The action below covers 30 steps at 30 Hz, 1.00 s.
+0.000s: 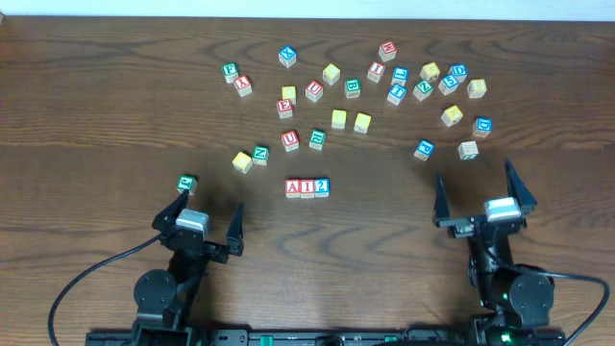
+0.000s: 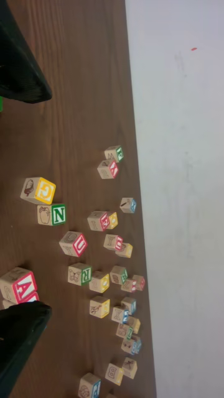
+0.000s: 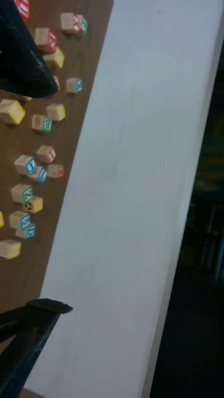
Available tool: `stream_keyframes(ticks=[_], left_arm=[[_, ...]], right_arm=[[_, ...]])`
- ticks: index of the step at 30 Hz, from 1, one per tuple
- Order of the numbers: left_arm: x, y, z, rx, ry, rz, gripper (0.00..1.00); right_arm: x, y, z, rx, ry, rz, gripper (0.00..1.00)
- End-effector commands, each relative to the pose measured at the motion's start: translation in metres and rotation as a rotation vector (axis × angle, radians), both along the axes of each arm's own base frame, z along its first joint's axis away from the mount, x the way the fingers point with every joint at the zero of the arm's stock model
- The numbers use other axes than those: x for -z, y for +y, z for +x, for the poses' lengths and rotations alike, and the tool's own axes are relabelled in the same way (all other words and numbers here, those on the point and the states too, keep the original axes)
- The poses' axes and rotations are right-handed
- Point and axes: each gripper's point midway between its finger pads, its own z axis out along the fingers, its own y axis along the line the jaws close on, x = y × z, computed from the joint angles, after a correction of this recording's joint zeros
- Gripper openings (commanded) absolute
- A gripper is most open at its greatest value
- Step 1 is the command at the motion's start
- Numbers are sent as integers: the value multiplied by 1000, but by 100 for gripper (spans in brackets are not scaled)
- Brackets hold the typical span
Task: Spell out AI2
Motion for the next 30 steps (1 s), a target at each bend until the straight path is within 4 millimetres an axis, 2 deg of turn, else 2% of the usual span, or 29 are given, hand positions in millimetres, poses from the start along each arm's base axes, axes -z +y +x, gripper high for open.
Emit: stream_keyframes(ticks=[1, 4, 9, 15, 30], left_arm=[[15, 0, -1, 2, 54, -4, 100], [15, 0, -1, 2, 54, -4, 99], [15, 0, -1, 2, 54, -4, 99], [15, 0, -1, 2, 54, -4, 99], [15, 0, -1, 2, 54, -4, 99]], right_arm=[[10, 1, -6, -11, -26, -53, 99], [22, -2, -8, 2, -30, -58, 99], [45, -7, -8, 17, 66, -64, 99], [95, -16, -11, 49, 269, -50, 99], [96, -27, -10, 97, 286, 71, 99]])
